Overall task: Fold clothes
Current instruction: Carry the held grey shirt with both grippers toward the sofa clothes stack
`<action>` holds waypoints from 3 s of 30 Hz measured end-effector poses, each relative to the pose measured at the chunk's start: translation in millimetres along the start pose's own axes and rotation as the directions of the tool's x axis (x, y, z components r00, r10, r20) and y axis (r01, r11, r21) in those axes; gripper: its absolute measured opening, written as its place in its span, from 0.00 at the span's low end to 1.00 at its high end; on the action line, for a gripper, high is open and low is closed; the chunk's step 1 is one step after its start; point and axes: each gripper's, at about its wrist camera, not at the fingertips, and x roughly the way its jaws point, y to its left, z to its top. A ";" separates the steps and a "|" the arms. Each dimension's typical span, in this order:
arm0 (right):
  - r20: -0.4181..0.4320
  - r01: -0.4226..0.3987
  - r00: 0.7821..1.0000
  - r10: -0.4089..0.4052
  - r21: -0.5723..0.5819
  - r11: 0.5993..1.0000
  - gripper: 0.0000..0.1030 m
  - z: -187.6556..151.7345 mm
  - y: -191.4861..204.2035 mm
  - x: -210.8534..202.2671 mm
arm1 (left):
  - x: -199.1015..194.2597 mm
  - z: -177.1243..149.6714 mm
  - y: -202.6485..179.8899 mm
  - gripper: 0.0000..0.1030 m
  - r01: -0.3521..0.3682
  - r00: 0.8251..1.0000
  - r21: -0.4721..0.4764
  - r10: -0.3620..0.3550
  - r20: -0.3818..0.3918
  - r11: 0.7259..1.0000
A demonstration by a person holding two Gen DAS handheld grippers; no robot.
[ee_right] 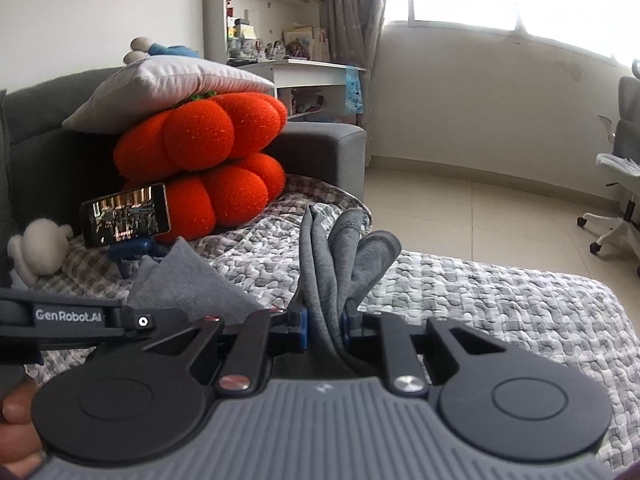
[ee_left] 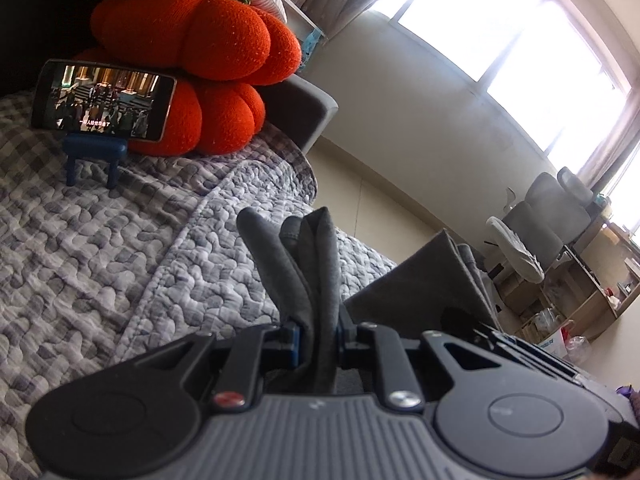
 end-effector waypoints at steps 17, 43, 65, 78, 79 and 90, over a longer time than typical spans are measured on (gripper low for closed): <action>0.003 -0.019 1.000 0.019 -0.047 0.999 0.18 2.1 17.7 5.0 | 4.2 0.6 5.2 0.15 -0.051 0.999 0.008 0.051 -0.001 0.999; 0.060 -0.075 0.995 0.077 -0.034 0.997 0.17 20.1 33.8 -9.1 | -65.6 11.7 26.5 0.15 -0.103 0.990 -0.062 0.108 0.088 0.993; 0.007 -0.718 0.696 0.718 -0.018 0.696 0.17 119.5 226.9 12.7 | -356.0 52.0 169.4 0.14 -0.270 0.809 -0.342 0.405 0.426 0.900; -0.219 -0.793 0.553 0.804 0.160 0.589 0.17 118.3 335.6 125.3 | -379.3 25.4 253.0 0.14 -0.280 0.743 -0.548 0.539 0.396 0.788; -0.241 -0.784 0.551 0.799 0.178 0.594 0.17 111.5 336.8 132.0 | -377.1 22.7 256.1 0.14 -0.282 0.746 -0.552 0.541 0.388 0.785; -0.253 -0.725 0.608 0.753 0.210 0.656 0.44 86.4 330.6 154.9 | -367.8 4.5 276.8 0.29 -0.327 0.754 -0.578 0.575 0.317 0.748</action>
